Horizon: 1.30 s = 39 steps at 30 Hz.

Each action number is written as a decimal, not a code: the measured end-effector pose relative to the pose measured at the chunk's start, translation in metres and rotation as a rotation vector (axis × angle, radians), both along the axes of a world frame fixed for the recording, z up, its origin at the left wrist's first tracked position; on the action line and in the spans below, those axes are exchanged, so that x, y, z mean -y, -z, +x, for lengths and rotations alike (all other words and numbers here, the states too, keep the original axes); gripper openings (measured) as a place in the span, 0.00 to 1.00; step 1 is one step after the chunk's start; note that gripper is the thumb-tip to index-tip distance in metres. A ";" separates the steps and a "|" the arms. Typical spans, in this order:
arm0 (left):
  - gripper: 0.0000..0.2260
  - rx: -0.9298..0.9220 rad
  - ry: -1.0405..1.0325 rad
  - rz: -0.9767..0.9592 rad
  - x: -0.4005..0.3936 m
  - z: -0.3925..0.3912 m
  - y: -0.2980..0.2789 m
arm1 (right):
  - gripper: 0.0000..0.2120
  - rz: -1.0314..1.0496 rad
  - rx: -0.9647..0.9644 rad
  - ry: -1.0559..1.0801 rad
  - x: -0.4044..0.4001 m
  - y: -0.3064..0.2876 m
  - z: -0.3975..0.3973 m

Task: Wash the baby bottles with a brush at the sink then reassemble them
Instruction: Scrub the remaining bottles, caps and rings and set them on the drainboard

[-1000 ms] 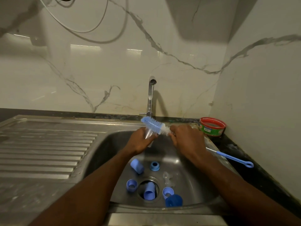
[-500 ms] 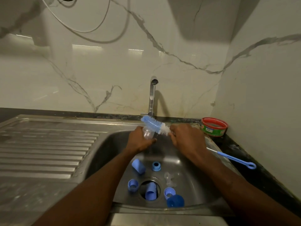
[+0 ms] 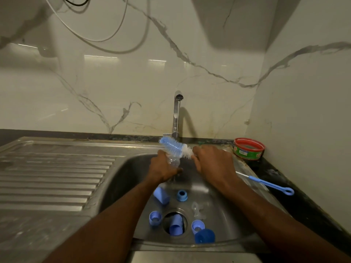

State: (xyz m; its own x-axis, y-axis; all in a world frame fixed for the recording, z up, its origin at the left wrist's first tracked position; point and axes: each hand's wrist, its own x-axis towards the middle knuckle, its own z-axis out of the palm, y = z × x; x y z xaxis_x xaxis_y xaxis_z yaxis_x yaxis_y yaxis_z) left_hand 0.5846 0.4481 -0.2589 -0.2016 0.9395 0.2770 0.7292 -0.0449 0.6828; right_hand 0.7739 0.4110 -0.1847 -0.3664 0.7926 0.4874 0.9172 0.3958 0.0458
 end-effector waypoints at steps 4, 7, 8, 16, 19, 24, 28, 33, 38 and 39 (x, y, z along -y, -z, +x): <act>0.35 0.007 -0.056 0.002 -0.002 -0.014 -0.002 | 0.10 -0.008 0.005 -0.054 0.008 0.001 0.006; 0.25 0.069 0.141 -0.047 0.002 -0.003 -0.005 | 0.12 -0.003 -0.008 0.015 0.006 0.001 -0.007; 0.22 0.053 0.205 -0.064 0.005 0.003 -0.006 | 0.12 -0.016 -0.004 0.039 0.005 0.001 -0.012; 0.28 -0.086 0.043 0.041 0.003 -0.002 -0.007 | 0.16 -0.061 0.017 0.051 0.008 0.000 -0.009; 0.26 -0.028 0.017 0.030 0.004 -0.008 -0.009 | 0.17 -0.059 0.025 0.066 0.012 0.004 -0.007; 0.18 0.073 0.211 -0.006 0.013 0.014 -0.011 | 0.12 -0.044 0.039 0.145 0.015 -0.002 -0.023; 0.17 0.067 0.242 -0.038 0.011 0.016 -0.011 | 0.14 -0.055 0.066 0.167 0.012 -0.007 -0.027; 0.29 0.080 -0.023 0.020 0.002 -0.008 -0.002 | 0.15 -0.055 0.102 0.168 0.021 -0.004 -0.016; 0.27 -0.011 0.100 0.004 0.002 0.002 -0.005 | 0.16 -0.053 0.114 0.185 0.025 -0.006 -0.022; 0.25 -0.011 0.156 0.013 0.002 0.007 -0.006 | 0.15 -0.056 0.111 0.188 0.025 -0.007 -0.026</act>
